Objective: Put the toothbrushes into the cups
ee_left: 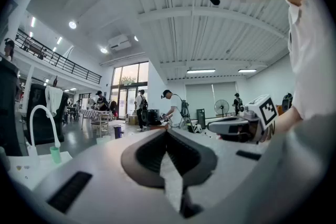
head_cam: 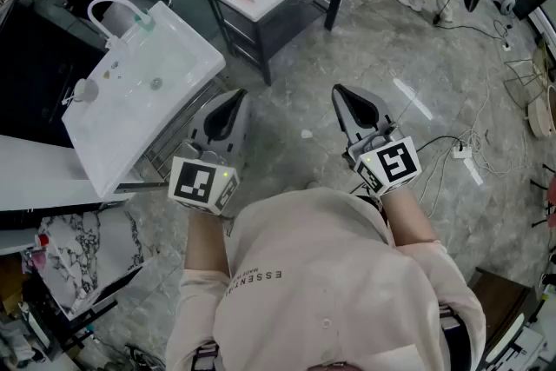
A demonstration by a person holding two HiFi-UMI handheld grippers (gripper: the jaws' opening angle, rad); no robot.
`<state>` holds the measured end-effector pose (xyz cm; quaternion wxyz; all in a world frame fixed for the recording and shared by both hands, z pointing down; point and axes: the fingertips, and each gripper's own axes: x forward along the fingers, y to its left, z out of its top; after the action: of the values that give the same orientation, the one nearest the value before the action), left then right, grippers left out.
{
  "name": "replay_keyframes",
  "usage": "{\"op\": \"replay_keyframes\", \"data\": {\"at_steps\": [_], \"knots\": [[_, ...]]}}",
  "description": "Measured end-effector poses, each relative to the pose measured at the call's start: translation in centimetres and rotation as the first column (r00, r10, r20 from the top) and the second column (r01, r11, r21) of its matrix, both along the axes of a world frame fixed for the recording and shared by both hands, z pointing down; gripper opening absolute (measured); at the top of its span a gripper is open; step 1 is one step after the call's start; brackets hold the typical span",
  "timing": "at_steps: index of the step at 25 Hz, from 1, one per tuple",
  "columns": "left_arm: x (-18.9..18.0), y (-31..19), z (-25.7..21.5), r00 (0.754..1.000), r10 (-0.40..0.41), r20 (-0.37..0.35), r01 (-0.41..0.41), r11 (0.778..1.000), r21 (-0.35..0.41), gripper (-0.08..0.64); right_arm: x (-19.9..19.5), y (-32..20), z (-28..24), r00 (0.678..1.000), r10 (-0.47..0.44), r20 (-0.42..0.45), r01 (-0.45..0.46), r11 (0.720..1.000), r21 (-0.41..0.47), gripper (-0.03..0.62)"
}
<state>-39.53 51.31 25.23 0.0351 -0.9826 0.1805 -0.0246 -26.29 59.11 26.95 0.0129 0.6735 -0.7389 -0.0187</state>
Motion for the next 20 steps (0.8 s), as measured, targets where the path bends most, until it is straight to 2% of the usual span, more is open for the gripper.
{"op": "replay_keyframes", "data": {"at_steps": [17, 20], "knots": [[-1.8, -3.4, 0.9, 0.999, 0.033, 0.006, -0.033, 0.999, -0.025, 0.002, -2.0, -3.5, 0.5, 0.998, 0.014, 0.056, -0.014, 1.000, -0.002, 0.015], [-1.6, -4.6, 1.4, 1.000, 0.025, 0.007, -0.025, 0.999, -0.037, 0.002, -1.9, -4.5, 0.8, 0.998, -0.012, 0.055, 0.013, 1.000, -0.015, 0.017]]}}
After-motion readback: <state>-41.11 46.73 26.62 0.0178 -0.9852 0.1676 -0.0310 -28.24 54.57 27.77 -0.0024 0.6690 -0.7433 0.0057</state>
